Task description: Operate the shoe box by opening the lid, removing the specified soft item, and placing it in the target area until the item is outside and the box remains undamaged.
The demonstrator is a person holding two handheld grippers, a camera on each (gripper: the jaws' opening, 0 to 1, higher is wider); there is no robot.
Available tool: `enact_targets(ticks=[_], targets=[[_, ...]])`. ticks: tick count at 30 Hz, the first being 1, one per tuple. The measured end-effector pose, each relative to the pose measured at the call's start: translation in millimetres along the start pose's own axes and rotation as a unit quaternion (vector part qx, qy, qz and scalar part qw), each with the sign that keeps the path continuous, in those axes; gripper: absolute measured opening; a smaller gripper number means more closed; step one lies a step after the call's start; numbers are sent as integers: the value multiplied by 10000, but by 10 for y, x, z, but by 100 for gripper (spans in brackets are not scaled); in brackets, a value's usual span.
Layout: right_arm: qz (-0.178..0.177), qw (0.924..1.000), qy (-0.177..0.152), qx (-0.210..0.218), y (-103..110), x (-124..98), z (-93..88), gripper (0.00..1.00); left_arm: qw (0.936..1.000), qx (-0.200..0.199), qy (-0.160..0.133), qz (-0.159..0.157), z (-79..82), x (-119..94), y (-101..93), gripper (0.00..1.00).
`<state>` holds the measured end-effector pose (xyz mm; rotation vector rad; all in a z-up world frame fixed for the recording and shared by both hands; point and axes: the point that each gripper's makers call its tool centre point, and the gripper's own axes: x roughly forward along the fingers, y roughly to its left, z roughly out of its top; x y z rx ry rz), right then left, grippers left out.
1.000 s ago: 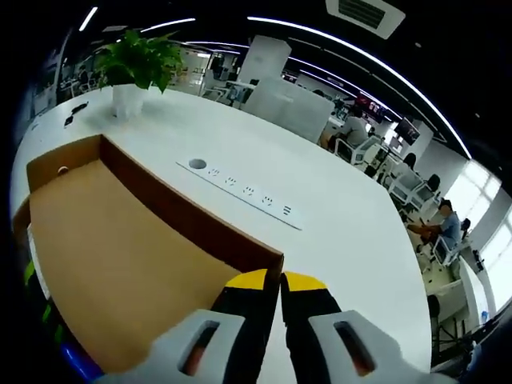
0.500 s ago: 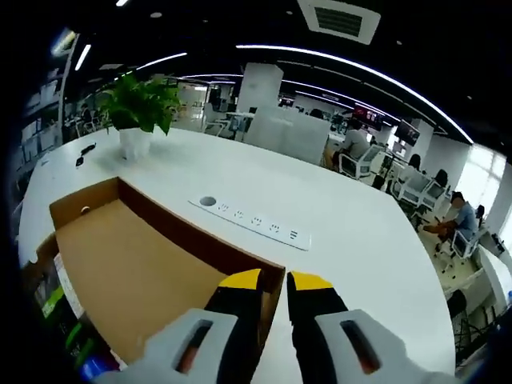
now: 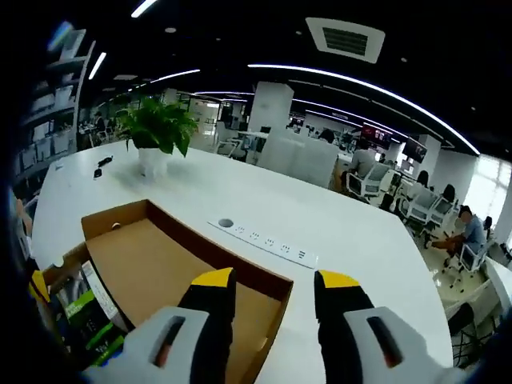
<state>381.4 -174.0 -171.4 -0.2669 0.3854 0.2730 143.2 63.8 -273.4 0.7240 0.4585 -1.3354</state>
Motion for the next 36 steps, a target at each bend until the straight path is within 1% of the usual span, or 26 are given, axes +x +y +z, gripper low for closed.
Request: enact_targets(ticks=[2,3,4,7,9,10,11,12,14,15,21,22,23,24,25,26,27,28,29,32,33,34,35,36], targets=[[45,10000,8,-64,24,-23,-10,47,9999,-123,-38,47,2,-2,9,5],[8,9996,-19,-296,15,-41,-2,47,9999,-144,-46,48,2,-4,12,5],[21,9990,-67,-438,53,-75,10,46,9999,-111,-72,33,2,-7,10,5],[235,9985,-100,-488,191,-148,26,44,9999,-120,-81,-56,3,-5,14,5],[225,9960,-109,-858,247,-213,43,43,9998,-174,-71,-113,5,-3,13,4],[210,9927,-129,-1181,289,-258,56,43,9997,-185,-74,-139,3,-3,7,4],[184,9906,-137,-1346,314,-289,58,42,9997,-187,-84,-149,2,-2,5,4],[223,9899,-156,-1391,354,-318,63,42,9996,-218,-98,-153,3,-3,5,4],[537,9907,-343,-1200,512,-391,108,42,9995,-265,-124,-153,4,-3,6,4],[613,9903,-361,-1193,550,-427,107,43,9994,-273,-125,-151,4,-2,5,4],[806,9885,-543,-1158,674,-527,142,44,9994,-276,-133,-186,5,5,10,4],[815,9893,-562,-1075,667,-541,144,43,9993,-288,-150,-202,7,8,10,4],[852,9892,-595,-1030,676,-562,145,39,9992,-298,-168,-207,10,12,9,4],[841,9889,-622,-1053,670,-571,138,32,9992,-295,-187,-208,12,15,6,4],[761,9895,-616,-1063,633,-574,123,30,9992,-271,-217,-206,14,18,3,4],[761,9899,-533,-1071,618,-586,79,33,9992,-263,-243,-204,17,19,3,4],[769,9899,-514,-1074,611,-585,57,40,9991,-259,-250,-205,18,19,3,4],[793,9906,-473,-1013,598,-584,24,45,9991,-258,-252,-204,21,20,3,4],[761,9915,-461,-950,567,-574,-5,46,9991,-282,-241,-202,21,21,5,4],[673,9913,-504,-1009,514,-588,-35,40,9991,-301,-212,-198,22,24,8,5],[672,9915,-518,-987,490,-606,-39,34,9991,-314,-201,-195,22,25,7,5],[705,9916,-537,-942,491,-616,-43,30,9991,-313,-196,-192,21,25,7,5],[859,9913,-489,-868,513,-626,-77,29,9992,-309,-189,-185,21,25,6,5],[922,9916,-435,-799,514,-633,-108,30,9992,-305,-185,-179,22,26,5,5]])
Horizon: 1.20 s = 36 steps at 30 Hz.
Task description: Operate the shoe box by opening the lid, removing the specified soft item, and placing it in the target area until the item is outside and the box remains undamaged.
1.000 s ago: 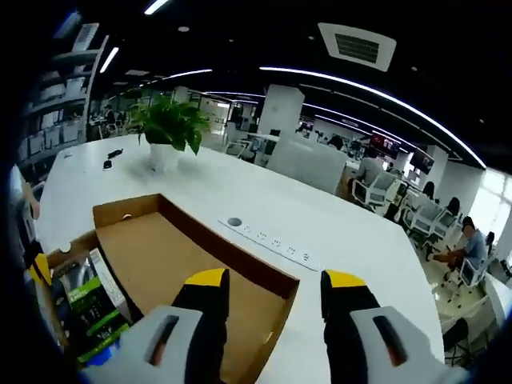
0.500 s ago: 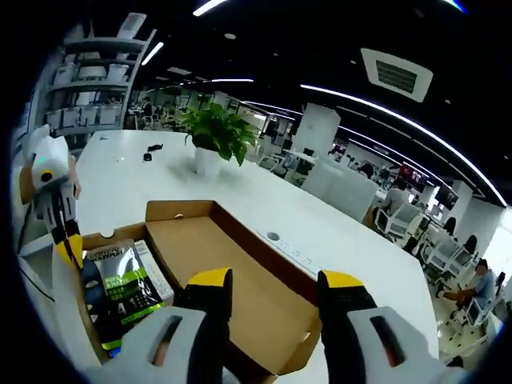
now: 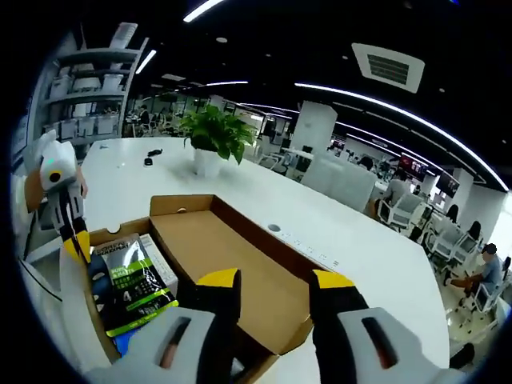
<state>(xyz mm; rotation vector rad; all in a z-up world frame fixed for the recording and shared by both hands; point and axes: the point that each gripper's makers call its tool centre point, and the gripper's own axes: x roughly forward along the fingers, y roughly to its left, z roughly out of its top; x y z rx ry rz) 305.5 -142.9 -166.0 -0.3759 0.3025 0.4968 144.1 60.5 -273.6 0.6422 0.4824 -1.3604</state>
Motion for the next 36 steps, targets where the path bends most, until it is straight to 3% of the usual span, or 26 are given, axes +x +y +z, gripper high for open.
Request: enact_targets(ticks=[4,13,17,21,24,29,32,36], targets=[[272,9995,-17,150,76,-19,-54,26,10000,-4,27,29,0,3,3,4],[426,9988,-99,230,175,-138,-36,29,10000,-5,10,57,2,2,2,5],[501,9987,-51,-82,224,-143,-108,29,10000,4,-39,81,4,-1,5,5],[1274,9893,-124,695,477,-159,-156,29,9998,-83,-163,98,11,-8,14,5],[1391,9867,-201,819,503,-162,-163,29,9997,-87,-187,93,14,-10,11,5],[1297,9872,-221,905,452,-183,-217,29,9998,-72,-171,99,12,-11,8,5],[1411,9827,-448,1114,480,-244,-164,29,9998,-79,-173,99,11,-12,6,5],[1671,9773,-250,1276,611,-285,-202,29,9998,-73,-171,96,11,-11,5,5]])
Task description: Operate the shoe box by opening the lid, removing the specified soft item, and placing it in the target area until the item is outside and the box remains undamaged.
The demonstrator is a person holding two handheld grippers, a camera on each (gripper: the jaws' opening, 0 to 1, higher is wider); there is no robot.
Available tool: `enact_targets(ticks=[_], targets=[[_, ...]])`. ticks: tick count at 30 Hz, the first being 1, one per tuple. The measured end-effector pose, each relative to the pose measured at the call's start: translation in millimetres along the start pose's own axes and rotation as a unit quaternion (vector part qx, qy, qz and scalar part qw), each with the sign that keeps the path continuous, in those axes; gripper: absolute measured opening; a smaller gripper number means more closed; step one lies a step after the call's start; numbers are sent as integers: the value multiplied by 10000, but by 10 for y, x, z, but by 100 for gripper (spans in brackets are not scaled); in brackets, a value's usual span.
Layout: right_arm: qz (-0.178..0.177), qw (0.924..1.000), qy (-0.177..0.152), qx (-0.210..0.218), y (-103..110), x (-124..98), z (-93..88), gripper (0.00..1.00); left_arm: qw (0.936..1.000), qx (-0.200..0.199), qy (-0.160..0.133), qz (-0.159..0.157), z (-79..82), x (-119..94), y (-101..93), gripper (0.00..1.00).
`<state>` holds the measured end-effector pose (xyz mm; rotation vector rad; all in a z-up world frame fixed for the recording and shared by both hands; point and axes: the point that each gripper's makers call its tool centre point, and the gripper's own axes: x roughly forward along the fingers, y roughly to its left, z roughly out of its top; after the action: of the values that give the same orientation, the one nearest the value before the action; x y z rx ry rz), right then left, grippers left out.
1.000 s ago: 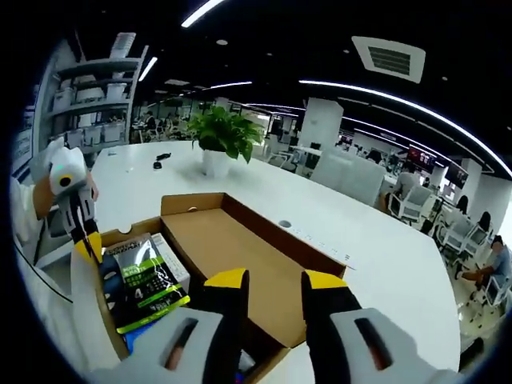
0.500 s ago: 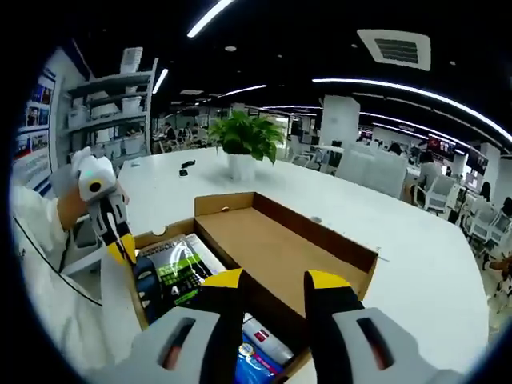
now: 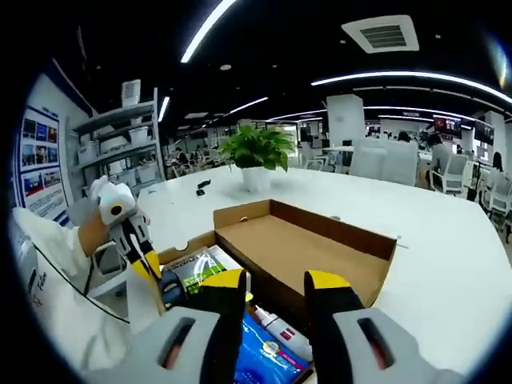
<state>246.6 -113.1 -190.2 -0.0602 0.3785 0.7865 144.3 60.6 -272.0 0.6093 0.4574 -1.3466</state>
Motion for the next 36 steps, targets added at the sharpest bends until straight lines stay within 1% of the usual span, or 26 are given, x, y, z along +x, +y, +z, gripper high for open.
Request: enact_targets(ticks=[1,4,6,8,13,16,17,18,19,20,22,23,24,25,26,28,29,32,36], targets=[[10,10000,66,5,11,7,-25,27,10000,-1,2,1,0,0,0,5],[-11,9998,219,17,31,29,-100,27,10000,0,7,9,0,1,0,5],[112,9995,221,185,75,56,-130,26,10000,3,-3,24,1,2,2,5],[153,9992,231,298,72,67,-139,23,10000,20,-7,26,2,2,2,5],[362,9971,341,581,136,113,-180,27,10000,28,-17,12,3,3,4,5],[446,9958,530,596,184,170,-270,28,10000,26,-25,2,6,4,4,5],[499,9955,546,588,197,179,-278,29,10000,23,-28,4,7,4,4,5],[893,9911,372,916,319,197,-215,30,10000,32,-38,12,7,4,3,5],[1002,9885,341,1077,352,200,-197,30,10000,35,-42,16,8,4,3,5],[1033,9860,376,1255,355,210,-194,29,10000,51,-58,12,9,4,1,5],[807,9922,558,767,253,253,-255,28,9999,76,-75,11,8,3,0,5],[612,9940,740,530,214,272,-319,28,9999,76,-74,18,8,3,2,5],[438,9944,920,286,174,294,-383,28,9999,69,-69,31,8,4,2,5],[448,9945,937,154,192,329,-398,28,9999,66,-66,41,7,5,2,5],[494,9942,915,260,223,361,-399,28,9999,66,-67,49,7,4,3,5],[569,9924,992,459,254,385,-433,28,9999,59,-82,59,8,4,4,5],[701,9902,1015,659,296,438,-457,28,9999,56,-118,78,8,1,6,5],[706,9895,1083,642,308,450,-484,28,9999,72,-127,86,7,1,6,5],[792,9870,1162,784,332,488,-513,29,9998,102,-131,54,6,1,3,5]])
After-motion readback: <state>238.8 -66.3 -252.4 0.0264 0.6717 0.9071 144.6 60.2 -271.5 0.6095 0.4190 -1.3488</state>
